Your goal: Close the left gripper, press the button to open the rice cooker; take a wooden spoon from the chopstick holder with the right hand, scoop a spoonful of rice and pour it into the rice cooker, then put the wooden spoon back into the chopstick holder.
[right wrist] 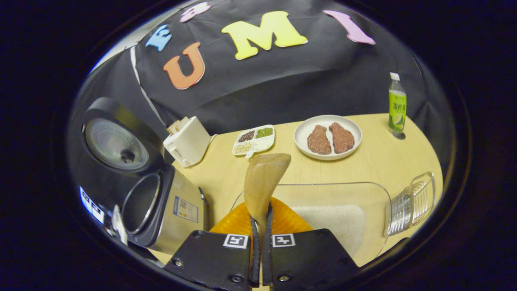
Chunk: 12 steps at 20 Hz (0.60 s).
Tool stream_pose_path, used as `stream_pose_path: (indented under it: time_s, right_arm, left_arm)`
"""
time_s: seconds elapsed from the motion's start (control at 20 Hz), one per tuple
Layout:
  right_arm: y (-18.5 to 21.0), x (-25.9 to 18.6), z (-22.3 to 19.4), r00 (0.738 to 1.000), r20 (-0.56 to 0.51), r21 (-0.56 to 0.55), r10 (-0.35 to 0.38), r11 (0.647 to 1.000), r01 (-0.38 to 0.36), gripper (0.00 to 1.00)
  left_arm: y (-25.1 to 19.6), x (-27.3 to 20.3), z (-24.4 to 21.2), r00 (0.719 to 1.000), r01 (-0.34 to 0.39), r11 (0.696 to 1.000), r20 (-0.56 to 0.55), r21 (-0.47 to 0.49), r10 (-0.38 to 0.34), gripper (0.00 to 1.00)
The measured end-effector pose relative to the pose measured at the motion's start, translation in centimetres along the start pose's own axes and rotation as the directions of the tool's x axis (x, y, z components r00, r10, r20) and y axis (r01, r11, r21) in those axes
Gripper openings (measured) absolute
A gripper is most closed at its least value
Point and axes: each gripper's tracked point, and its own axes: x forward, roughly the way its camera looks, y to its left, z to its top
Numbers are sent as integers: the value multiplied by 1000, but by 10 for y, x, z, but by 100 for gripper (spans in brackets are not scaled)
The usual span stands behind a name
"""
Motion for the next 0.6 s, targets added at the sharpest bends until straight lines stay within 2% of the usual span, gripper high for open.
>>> stream_pose_path:
  time_s: [0.15,0.3,0.6]
  right_arm:
    - [-9,-6,2,999,-9,158,36,987,-34,8]
    - [-25,-16,7,998,11,286,55,957,-56,8]
    - [-60,-46,33,994,99,389,50,917,-85,8]
  left_arm:
    - [-10,0,0,1000,20,1000,-6,4,-20,95]
    - [-17,0,-1,999,36,999,-9,8,-36,95]
    - [-29,-4,-5,997,72,997,-23,7,-72,95]
